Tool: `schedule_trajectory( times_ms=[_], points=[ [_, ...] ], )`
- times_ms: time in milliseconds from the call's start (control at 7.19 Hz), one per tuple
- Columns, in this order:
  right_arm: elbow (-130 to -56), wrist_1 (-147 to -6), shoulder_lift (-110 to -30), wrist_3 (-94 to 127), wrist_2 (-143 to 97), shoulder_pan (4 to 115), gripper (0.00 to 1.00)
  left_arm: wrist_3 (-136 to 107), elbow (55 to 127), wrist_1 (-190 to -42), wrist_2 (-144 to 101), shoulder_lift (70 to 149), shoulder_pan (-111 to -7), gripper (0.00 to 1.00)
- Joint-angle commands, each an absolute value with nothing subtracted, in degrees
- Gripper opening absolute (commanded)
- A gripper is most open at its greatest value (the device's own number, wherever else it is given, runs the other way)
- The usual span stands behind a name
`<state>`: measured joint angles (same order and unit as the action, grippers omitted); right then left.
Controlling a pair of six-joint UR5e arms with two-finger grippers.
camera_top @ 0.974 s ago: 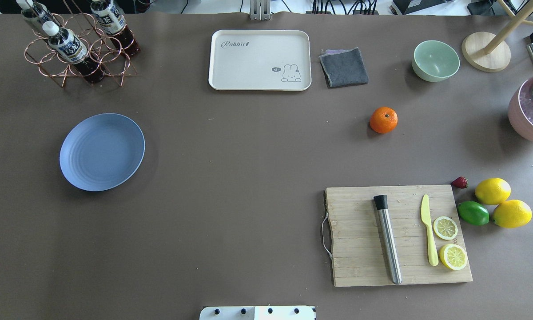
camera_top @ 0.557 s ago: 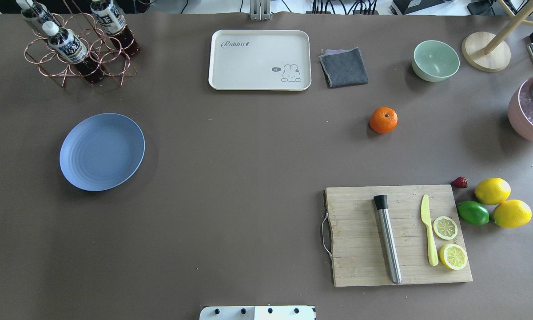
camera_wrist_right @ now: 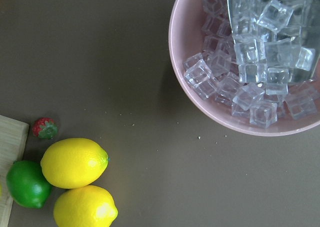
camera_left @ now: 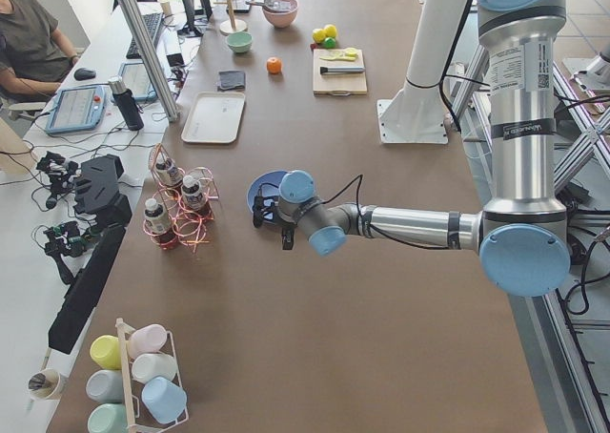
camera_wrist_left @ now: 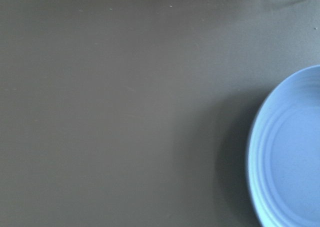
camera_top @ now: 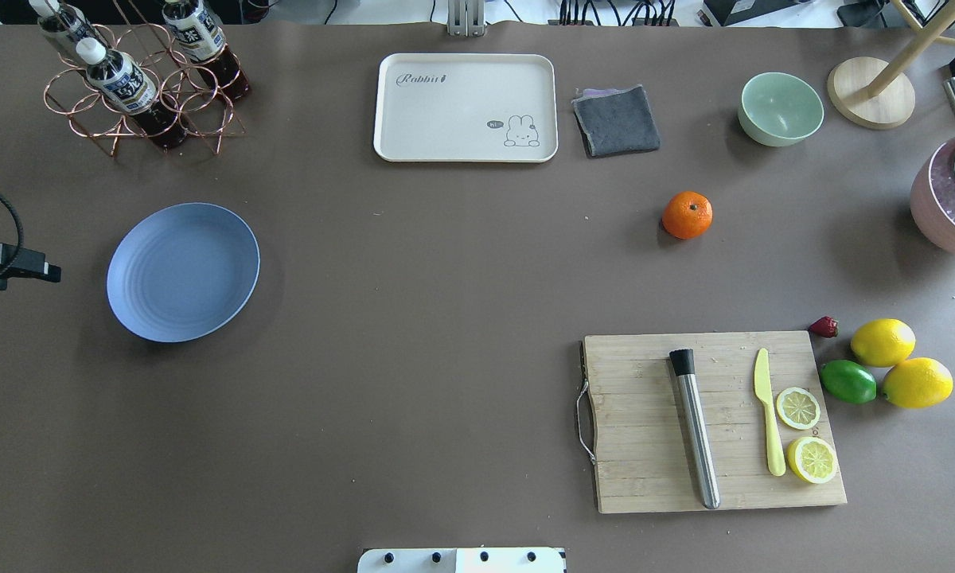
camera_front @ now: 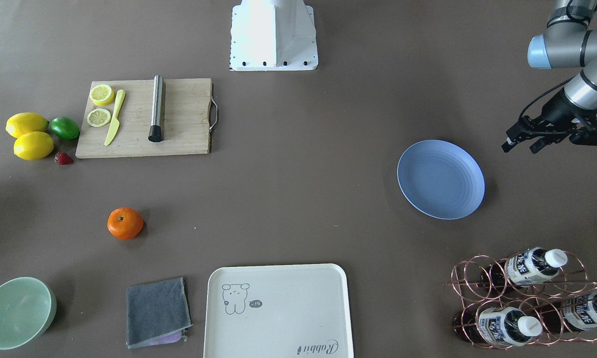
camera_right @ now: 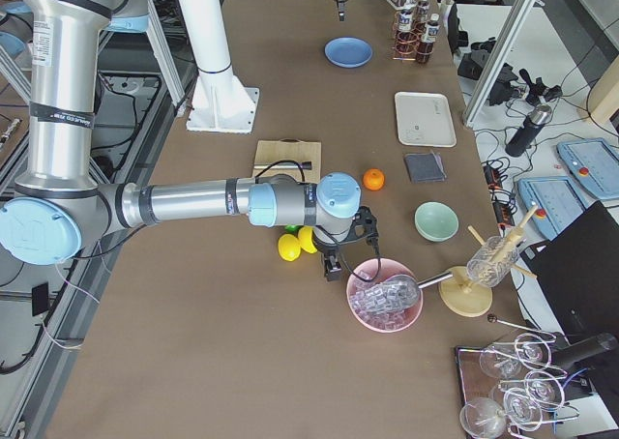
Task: Pick orange to plate
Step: 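Move the left gripper beside the blue plate while the right reaches for the orange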
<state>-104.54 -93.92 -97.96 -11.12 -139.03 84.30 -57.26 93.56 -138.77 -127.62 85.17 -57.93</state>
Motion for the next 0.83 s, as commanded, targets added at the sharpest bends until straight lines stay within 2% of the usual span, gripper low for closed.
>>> schedule_trajectory(
  times_ms=[0,278,557,696],
  points=[
    [-104.5,-93.4,-98.0,-11.1,-139.0,83.5,1.0,-59.6,91.4,-138.9,-125.2,88.1,-53.5,0.85],
    [-104.5,-93.4,-98.0,-11.2,-139.0,82.4,1.0,-60.3,88.0,-139.0,-125.2,90.6,-52.7,0.75],
    [-104.5,-93.4,-98.0,-11.1,-139.0,81.9,1.0,-61.1,87.5,-139.0,-125.2,90.9,-52.6,0.51],
    [-104.5,-93.4,-98.0,-11.1,-139.1,81.7,1.0,-62.7,87.5,-139.7,-125.2,91.1,-52.6,0.48]
  ],
)
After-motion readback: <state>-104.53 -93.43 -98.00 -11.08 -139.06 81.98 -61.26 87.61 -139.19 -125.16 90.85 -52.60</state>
